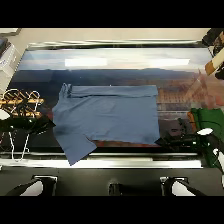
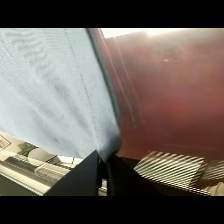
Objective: Fold the clothes and pants, and hang the long-sleeved shirts on hangers.
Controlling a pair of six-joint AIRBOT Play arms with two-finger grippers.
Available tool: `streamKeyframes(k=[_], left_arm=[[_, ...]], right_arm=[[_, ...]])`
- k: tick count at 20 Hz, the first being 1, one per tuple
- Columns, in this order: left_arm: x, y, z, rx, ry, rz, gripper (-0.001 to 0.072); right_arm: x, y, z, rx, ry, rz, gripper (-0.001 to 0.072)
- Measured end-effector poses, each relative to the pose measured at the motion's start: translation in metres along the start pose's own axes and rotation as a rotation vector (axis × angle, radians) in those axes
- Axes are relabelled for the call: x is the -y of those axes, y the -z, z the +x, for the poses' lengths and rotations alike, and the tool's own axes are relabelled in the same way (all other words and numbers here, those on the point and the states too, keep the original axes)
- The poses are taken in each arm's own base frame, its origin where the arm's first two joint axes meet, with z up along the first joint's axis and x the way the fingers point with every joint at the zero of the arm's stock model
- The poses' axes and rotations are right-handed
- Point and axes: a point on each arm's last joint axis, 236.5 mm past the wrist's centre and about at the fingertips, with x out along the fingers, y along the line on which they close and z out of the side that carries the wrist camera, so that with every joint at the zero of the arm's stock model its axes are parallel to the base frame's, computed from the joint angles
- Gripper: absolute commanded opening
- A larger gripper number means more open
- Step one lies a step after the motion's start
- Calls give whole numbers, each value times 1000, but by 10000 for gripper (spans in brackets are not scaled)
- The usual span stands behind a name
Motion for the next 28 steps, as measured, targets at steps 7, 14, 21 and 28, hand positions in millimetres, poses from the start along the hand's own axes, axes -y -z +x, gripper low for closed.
streamKeyframes(k=[7,14,21,28], left_arm=[[-19,19,19,-31,-29,-34,401],[-55,14,11,-4,-47,-88,401],[-50,23,36,-67,32,-94,401],[-40,19,56,-69,60,-92,394]], right_arm=[[-22,-5,-5,34,-79,-19,38],[-40,-7,-20,88,-105,-43,38],[-47,-4,-25,95,-117,-28,38],[-55,-2,-31,102,-134,-32,38]])
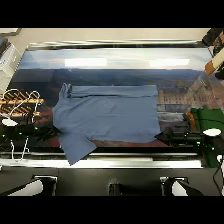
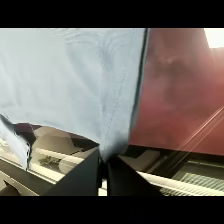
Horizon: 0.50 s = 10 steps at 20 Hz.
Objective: Fold the clothes and pants, and hang the long-sleeved shirts on hangers.
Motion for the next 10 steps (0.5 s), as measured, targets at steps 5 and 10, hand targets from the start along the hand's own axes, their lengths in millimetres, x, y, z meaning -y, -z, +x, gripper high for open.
streamKeyframes(k=[5,10], left_arm=[[-6,-10,4,40,-37,23,16],[28,-26,-11,84,12,85,15]], right_arm=[[-10,-1,-8,33,-8,-26,37],[-59,-22,-30,111,-74,-150,36]])
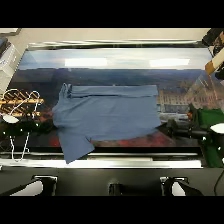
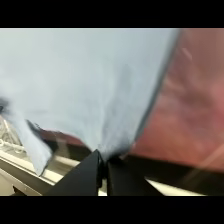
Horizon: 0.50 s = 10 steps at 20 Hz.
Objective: Fold the clothes and pants, and hang the long-sleeved shirts on hangers.
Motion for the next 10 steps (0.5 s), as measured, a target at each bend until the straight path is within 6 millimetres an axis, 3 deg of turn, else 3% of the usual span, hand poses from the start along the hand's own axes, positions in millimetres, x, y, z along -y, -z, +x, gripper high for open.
streamKeyframes(k=[2,4,6,7,9,10], left_arm=[[37,-23,-24,60,48,78,14],[85,-57,-69,176,92,178,14],[137,-89,-137,328,120,291,14],[162,-100,-181,418,120,346,14],[207,-108,-269,606,110,421,15],[226,-104,-311,698,112,443,15]], right_arm=[[-37,-25,-10,53,-9,-134,36],[-86,-59,-30,150,-2,-280,36],[-146,-93,-66,284,6,-424,37],[-174,-105,-88,347,14,-483,37],[-233,-114,-140,473,23,-611,37],[-264,-109,-168,528,22,-680,37]])
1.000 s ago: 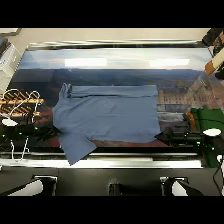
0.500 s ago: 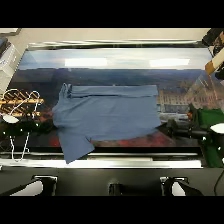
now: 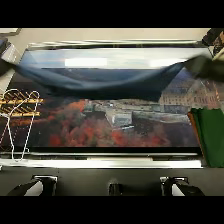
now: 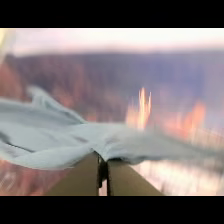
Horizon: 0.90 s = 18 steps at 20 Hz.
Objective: Fold the clothes and pants, and hang the long-sleeved shirts on hangers.
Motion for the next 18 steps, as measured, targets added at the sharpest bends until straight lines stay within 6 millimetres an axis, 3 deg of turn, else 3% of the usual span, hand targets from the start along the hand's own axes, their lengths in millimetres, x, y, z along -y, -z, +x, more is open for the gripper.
streamKeyframes(k=[2,4,7,10,12,14,18], left_arm=[[38,-47,-66,176,-6,47,15],[75,-72,-132,332,4,81,15],[100,-75,-203,472,-26,59,15],[94,-68,-242,535,-111,17,15],[86,-60,-241,504,-143,-3,15],[78,-51,-221,420,-150,-9,15],[46,-24,-129,123,-119,-26,16]], right_arm=[[-45,-41,-50,111,-3,-116,37],[-90,-68,-103,231,-4,-191,38],[-135,-81,-170,385,12,-225,38],[-148,-86,-206,478,55,-211,38],[-141,-89,-209,489,84,-192,38],[-123,-86,-192,424,115,-157,38],[-55,-61,-115,140,175,-37,38]])
